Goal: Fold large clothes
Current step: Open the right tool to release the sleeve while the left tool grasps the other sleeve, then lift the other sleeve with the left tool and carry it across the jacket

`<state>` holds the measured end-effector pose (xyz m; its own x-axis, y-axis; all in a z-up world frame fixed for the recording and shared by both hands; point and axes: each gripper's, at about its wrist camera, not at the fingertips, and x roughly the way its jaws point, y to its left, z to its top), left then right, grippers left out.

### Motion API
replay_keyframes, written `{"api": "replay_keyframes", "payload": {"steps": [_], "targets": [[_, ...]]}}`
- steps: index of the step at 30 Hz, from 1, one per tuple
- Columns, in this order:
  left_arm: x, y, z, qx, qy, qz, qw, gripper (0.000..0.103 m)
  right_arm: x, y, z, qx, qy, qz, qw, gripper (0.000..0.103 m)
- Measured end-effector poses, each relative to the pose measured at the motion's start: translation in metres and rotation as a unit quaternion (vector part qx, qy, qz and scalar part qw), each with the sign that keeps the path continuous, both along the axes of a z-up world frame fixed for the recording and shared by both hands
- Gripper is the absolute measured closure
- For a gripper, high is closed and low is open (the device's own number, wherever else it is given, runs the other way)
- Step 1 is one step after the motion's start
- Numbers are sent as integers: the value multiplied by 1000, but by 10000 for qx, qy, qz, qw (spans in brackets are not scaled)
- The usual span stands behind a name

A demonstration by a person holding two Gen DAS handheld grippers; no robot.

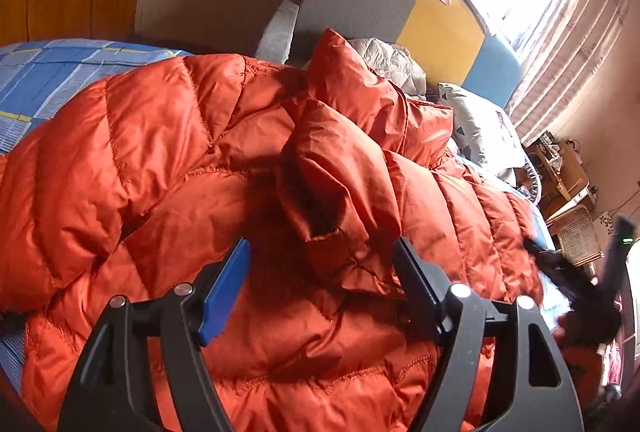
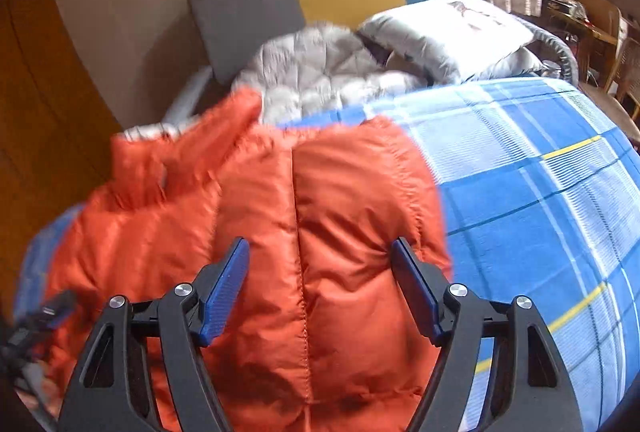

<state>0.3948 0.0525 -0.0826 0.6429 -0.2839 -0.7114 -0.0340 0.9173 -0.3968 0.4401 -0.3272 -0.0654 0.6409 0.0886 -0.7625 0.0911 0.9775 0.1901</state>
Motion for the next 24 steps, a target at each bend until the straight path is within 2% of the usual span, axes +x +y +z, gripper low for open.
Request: {"api": "replay_keyframes", "payload": {"steps": [7,8,10,11,12,15,17,22,24], "targets": [[8,1,1,-25,12,-101,9999,31,1,24,-29,-317,91,272,9991,29],[9,1,0,-13,25,-77,10000,34,1,23,-32,-326,96,261,9991,29],[14,5,-5,-82,103,-33,9999,44,0,21,-35,-319,92,248,9991,29],[16,7,-7,-100,135,-9,9999,56,0,21,-37,-332,92,251,9991,29],[17,8,-11,-110,186,21,9998,72,1,22,-38,-359,90,258,9990,28],[18,10,-24,-36,313,136,9994,85,0,29,-42,-526,109,296,9981,27],[17,8,-34,21,372,154,9992,86,2,33,-44,-637,131,325,9974,26],[3,1,-41,171,187,236,9994,88,6,41,-50,-971,178,353,9945,25],[4,2,-39,192,237,260,9992,83,7,40,-51,-987,181,352,9943,24]]}}
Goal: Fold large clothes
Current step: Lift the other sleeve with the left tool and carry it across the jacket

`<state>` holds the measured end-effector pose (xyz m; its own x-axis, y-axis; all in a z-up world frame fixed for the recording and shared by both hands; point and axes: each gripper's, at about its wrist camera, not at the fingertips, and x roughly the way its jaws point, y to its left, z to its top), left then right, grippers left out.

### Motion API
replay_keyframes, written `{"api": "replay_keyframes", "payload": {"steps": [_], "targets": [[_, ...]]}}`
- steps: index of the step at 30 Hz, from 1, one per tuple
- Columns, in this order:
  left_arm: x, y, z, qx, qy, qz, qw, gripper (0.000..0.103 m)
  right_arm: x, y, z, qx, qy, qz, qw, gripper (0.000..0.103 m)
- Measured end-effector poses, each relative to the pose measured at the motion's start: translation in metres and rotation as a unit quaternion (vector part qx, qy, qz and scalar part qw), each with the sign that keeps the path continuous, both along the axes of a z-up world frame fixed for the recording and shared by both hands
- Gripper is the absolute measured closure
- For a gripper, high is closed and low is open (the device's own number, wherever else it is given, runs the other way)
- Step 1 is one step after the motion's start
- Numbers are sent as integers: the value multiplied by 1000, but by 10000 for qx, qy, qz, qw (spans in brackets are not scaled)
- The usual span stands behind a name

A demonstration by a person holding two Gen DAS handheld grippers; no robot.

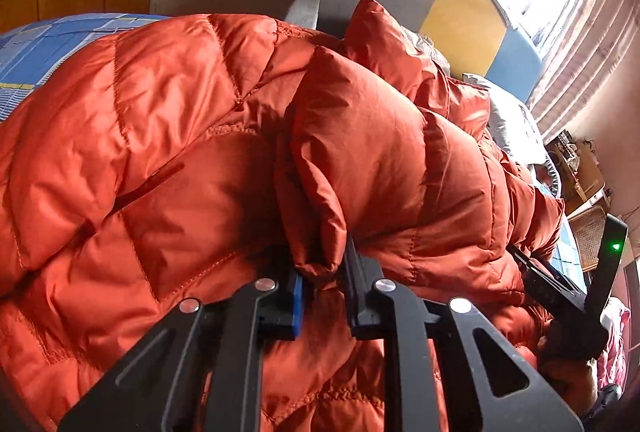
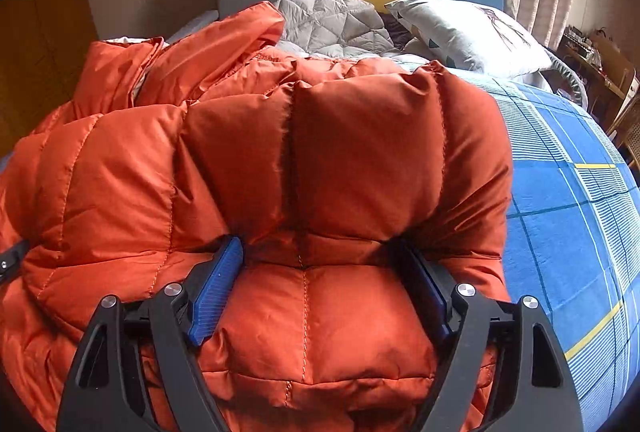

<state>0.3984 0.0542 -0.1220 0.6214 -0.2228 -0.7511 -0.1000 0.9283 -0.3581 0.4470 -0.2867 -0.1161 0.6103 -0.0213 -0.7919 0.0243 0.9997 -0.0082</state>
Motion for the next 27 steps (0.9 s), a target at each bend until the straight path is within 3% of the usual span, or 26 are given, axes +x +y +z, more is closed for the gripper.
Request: {"api": "replay_keyframes", "payload": {"steps": [1,3,7,13,20,27], "targets": [[-2,-1,6,130,24,74,9999,77,0,-1,0,7,-1,-1,10000,24],[-13,-1,20,409,-169,239,9987,37,0,-2,1,22,-8,-2,10000,24],[-26,-4,56,695,-740,270,9945,35,1,-2,1,1,-18,-2,10000,24],[12,-32,67,787,-750,-177,9939,35,-1,0,2,-23,-32,-4,10000,24],[52,-29,17,824,-94,-90,9965,34,-2,-1,2,-6,-54,5,10000,24],[54,-29,2,873,-194,-88,9960,34,-1,0,-1,-45,-73,14,10000,23]]}}
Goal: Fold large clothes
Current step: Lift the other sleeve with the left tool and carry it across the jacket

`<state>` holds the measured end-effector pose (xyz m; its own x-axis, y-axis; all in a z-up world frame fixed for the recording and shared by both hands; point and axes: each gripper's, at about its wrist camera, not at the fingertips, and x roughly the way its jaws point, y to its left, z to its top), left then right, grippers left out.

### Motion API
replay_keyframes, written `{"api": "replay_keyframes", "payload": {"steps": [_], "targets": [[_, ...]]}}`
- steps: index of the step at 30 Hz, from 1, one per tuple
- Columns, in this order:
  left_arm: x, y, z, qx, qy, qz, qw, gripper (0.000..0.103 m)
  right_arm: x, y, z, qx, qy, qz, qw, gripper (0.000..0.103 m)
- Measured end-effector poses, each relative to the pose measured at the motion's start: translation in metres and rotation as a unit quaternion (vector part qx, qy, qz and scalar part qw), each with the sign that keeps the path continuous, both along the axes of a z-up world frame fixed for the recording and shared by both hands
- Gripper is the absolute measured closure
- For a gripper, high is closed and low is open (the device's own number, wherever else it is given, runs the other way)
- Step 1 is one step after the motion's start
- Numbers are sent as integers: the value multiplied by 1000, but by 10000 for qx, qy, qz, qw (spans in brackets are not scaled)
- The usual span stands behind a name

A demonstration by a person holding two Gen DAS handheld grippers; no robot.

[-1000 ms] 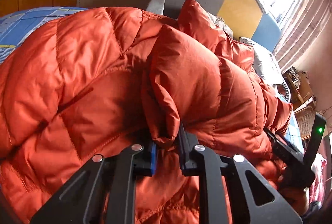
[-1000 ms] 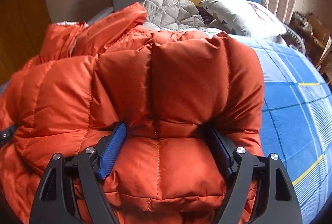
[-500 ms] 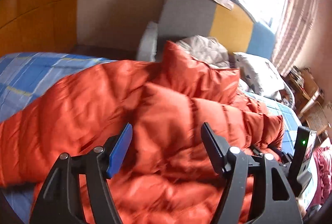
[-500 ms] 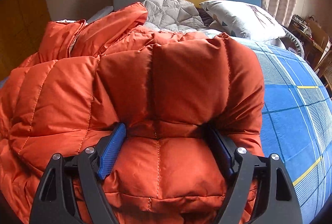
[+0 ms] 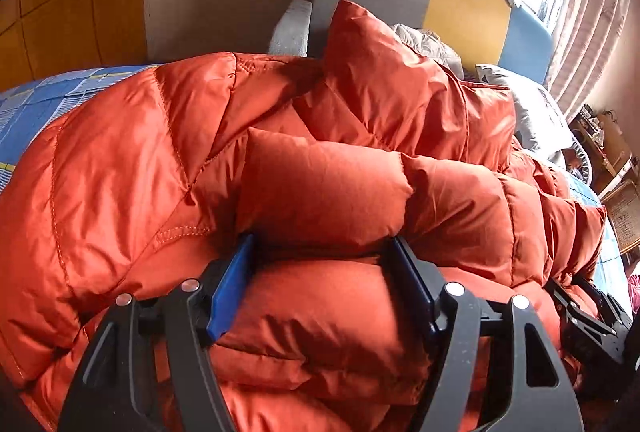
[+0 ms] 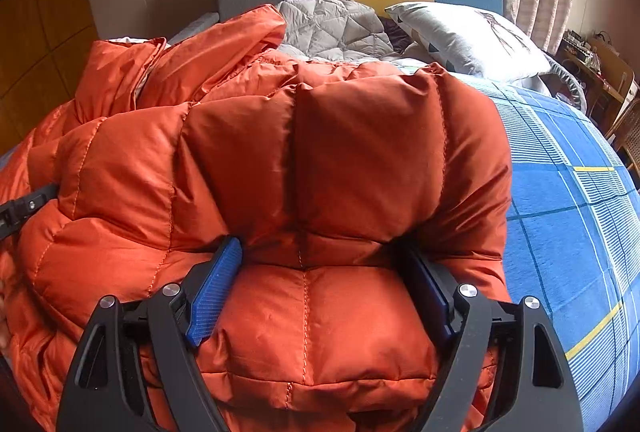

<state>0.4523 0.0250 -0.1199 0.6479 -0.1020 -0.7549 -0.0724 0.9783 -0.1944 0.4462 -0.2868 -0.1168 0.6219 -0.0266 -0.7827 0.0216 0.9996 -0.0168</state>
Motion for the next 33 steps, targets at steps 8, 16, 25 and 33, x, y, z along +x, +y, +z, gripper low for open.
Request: {"api": "replay_keyframes", "payload": {"steps": [8,16,25,33], "targets": [[-36,21,22,-503,-16,520,9974,26,-1,2,0,-78,13,-3,10000,23],[-136,97,35,-953,-190,1320,9865,26,-2,4,1,-139,30,-4,9999,23],[-252,220,16,-1346,-67,2791,9508,30,-5,5,3,-231,14,-21,9997,22],[-323,312,-11,-2047,-189,4114,8880,40,-8,7,4,-298,11,-30,9996,21]]}}
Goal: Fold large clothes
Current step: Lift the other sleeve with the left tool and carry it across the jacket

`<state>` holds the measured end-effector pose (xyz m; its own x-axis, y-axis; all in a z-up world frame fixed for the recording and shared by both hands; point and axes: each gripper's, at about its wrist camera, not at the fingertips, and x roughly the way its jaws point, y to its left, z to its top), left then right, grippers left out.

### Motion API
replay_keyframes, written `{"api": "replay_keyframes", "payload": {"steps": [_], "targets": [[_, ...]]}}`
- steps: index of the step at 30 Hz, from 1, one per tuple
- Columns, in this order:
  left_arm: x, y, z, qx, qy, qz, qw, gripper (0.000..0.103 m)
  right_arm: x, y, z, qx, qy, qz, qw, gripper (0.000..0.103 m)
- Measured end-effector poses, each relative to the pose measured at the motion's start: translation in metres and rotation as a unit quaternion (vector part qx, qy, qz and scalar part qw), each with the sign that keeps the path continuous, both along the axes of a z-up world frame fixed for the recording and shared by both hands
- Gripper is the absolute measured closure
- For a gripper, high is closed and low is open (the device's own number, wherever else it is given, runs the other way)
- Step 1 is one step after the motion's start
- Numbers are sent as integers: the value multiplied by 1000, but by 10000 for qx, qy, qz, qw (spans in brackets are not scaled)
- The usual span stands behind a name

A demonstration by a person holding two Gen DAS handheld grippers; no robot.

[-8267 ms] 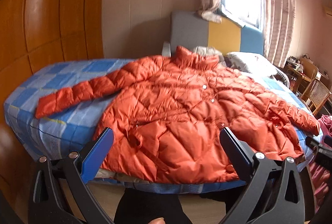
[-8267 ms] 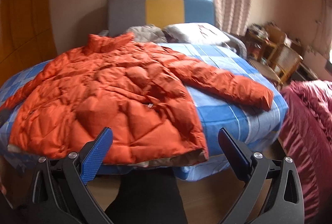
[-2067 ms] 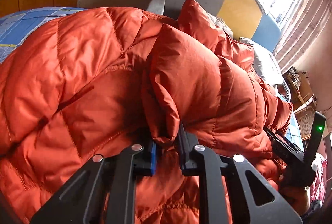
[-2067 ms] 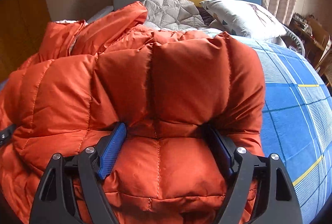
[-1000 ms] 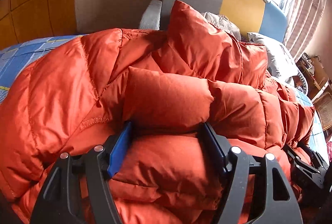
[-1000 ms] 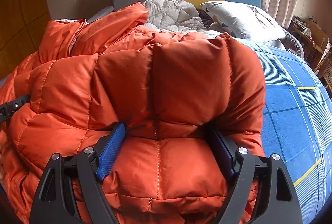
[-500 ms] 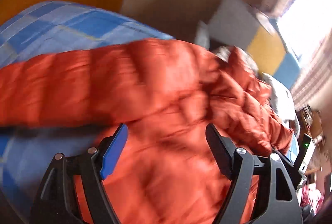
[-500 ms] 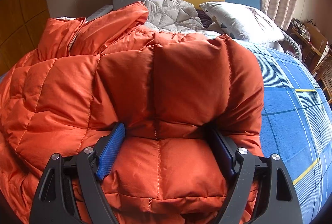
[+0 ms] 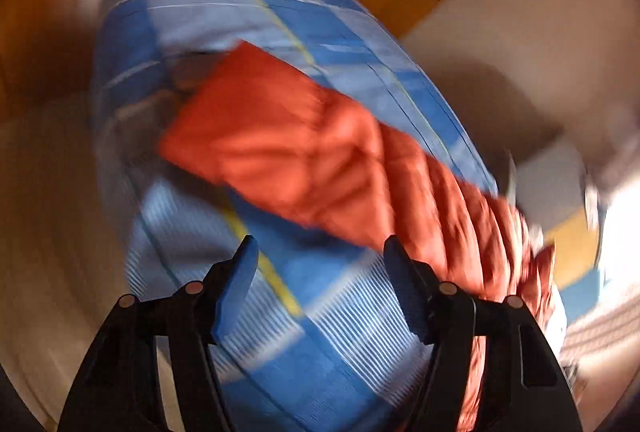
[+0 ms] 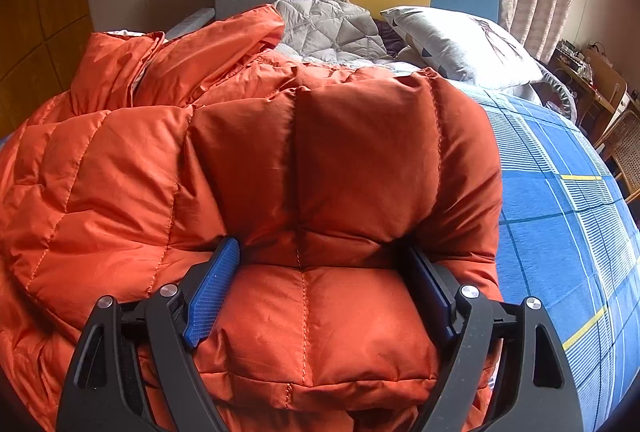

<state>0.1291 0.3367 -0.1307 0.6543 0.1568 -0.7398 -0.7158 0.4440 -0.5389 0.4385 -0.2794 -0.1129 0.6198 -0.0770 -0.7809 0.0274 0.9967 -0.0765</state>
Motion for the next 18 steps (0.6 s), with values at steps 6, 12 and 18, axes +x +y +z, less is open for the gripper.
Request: {"api": "replay_keyframes", "payload": {"steps": [6,12,18], "targets": [[1,30,-14,-309,-101,560,9979,45,0,0,1,22,4,-1,10000,21],[25,37,-12,-145,21,467,9988,86,1,-1,1,43,7,-5,10000,21],[55,21,22,407,-145,-45,9991,96,2,-2,2,59,13,-8,10000,21]]}}
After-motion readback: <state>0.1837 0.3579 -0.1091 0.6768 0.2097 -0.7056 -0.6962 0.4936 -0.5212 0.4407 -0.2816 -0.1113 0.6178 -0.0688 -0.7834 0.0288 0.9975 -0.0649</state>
